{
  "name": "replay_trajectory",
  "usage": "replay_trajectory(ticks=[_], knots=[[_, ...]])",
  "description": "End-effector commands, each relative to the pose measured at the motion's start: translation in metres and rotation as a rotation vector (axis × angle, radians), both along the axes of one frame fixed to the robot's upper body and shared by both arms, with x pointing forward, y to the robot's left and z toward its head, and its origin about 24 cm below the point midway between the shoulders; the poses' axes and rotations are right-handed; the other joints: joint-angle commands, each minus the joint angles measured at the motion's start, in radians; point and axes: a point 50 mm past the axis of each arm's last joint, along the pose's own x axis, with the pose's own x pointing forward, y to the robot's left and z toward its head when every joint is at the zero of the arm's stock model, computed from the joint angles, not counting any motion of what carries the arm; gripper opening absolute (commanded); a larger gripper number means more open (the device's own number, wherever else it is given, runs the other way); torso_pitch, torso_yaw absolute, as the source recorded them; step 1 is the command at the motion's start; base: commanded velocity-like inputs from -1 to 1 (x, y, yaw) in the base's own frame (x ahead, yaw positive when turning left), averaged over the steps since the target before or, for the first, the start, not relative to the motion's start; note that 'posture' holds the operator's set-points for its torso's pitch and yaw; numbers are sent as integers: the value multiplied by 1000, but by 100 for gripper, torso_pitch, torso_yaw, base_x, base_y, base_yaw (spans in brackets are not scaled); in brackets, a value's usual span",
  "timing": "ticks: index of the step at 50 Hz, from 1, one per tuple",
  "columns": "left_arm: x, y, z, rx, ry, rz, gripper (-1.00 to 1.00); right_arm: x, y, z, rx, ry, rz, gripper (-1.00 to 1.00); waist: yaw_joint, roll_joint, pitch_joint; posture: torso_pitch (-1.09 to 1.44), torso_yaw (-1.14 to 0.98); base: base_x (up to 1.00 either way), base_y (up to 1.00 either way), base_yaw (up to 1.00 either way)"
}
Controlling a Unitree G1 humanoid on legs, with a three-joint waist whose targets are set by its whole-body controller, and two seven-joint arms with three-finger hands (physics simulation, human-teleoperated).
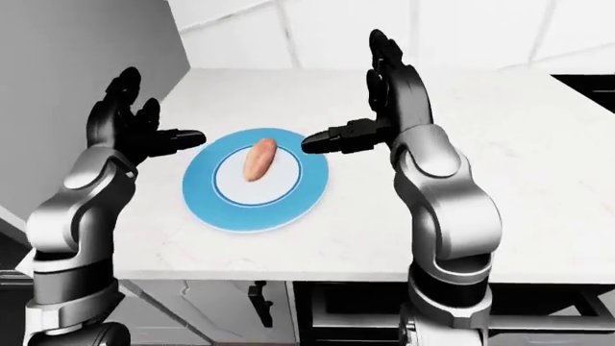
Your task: Place the sweet potato on the top rack of the oven.
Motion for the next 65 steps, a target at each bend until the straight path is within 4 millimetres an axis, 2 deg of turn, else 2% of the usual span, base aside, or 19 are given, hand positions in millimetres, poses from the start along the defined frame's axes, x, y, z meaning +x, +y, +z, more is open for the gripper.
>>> replay_trajectory(ticks=[1, 4, 9, 14, 24, 33, 37, 43, 52, 57, 59, 62, 65], knots=[[-4, 0, 25, 2, -107, -5, 100, -4, 5, 16, -21, -82, 35, 100, -1, 2, -29, 0, 0, 0, 0, 0], [-4, 1, 26, -1, -111, -3, 100, 2, 16, 11, -96, -36, 106, 100, 1, -1, -28, 0, 0, 0, 0, 0], [-5, 2, 27, -2, -112, -1, 100, 12, 26, 27, -198, -9, 149, 100, 1, 1, -33, 0, 0, 0, 0, 0], [-5, 2, 27, -4, -110, -1, 100, 24, 39, 24, -279, 54, 226, 100, 2, 7, -30, 0, 0, 0, 0, 0], [-5, 3, 29, -10, -114, -1, 100, 48, 61, 35, -454, 85, 315, 100, -4, 22, -32, 0, 0, 0, 0, 0], [-5, 5, 32, -18, -117, 2, 100, 67, 73, 47, -651, -11, 366, 100, -12, 33, -31, 0, 0, 0, 0, 0], [-5, 6, 33, -20, -119, 3, 100, 71, 76, 43, -764, -39, 397, 100, -14, 36, -30, 0, 0, 0, 0, 0], [-6, 6, 34, -25, -122, 3, 100, 76, 80, 49, -917, -82, 436, 100, -19, 38, -29, 0, 0, 0, 0, 0], [-7, 5, 35, -27, -121, 0, 100, 79, 89, 49, -991, -102, 471, 100, -22, 39, -24, 0, 0, 0, 0, 0], [-5, 6, 34, -28, -123, 0, 100, 80, 94, 47, -998, -102, 486, 65, -22, 38, -24, 0, 0, 0, 0, 0], [-5, 6, 35, -28, -123, 0, 100, 80, 96, 48, -996, -102, 491, 62, -21, 38, -24, 0, 0, 0, 0, 0], [-6, 6, 36, -28, -124, 2, 100, 81, 101, 46, -993, -103, 502, 48, -21, 39, -24, 0, 0, 0, 0, 0], [-5, 6, 35, -29, -123, 1, 100, 83, 104, 42, -989, -98, 514, 47, -20, 39, -23, 0, 0, 0, 0, 0]])
